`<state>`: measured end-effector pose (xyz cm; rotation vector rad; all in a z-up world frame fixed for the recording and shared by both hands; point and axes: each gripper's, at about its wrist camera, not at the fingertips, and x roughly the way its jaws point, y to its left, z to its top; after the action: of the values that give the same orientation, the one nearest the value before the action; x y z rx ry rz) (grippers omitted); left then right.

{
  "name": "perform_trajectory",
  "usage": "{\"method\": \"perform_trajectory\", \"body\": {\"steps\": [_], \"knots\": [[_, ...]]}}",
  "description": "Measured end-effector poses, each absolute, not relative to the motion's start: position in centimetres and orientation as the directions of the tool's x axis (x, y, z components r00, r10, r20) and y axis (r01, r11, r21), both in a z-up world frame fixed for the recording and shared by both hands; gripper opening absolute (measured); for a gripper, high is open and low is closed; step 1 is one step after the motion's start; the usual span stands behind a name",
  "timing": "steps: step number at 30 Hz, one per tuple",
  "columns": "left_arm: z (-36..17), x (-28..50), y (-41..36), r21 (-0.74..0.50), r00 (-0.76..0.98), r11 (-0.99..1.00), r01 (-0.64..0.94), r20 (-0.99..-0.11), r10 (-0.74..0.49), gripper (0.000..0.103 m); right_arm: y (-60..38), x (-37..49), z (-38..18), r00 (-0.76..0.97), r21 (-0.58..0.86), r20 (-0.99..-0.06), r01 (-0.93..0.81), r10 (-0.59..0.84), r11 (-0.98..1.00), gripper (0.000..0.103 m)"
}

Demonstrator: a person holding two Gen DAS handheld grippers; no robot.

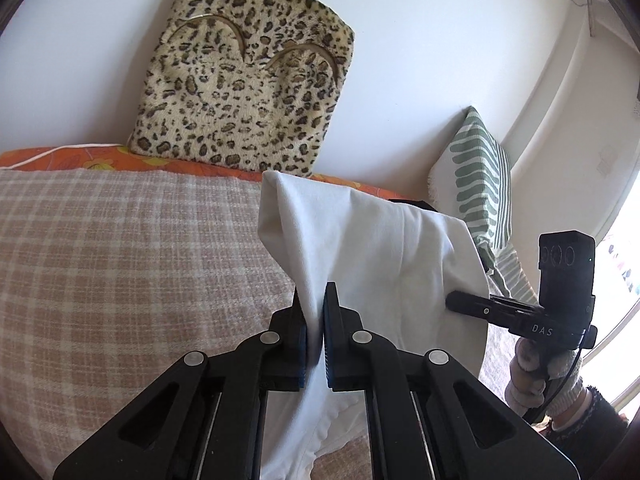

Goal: Fold small clothes
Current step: 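Lift the folded white shirt with both grippers and carry it to the clothes pile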

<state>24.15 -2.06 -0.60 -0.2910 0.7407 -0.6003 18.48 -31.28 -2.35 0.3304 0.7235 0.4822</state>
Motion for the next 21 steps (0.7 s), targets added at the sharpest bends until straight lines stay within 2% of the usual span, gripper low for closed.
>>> {"method": "perform_trajectory", "body": {"steps": [21], "knots": [[2.8,25.4,-20.9,-0.45,0.432,0.64,0.623,-0.484,-0.761,0.005,-51.4,13.8,0.5,0.759,0.427,-0.546,-0.113,0.355,0.897,0.009]]}}
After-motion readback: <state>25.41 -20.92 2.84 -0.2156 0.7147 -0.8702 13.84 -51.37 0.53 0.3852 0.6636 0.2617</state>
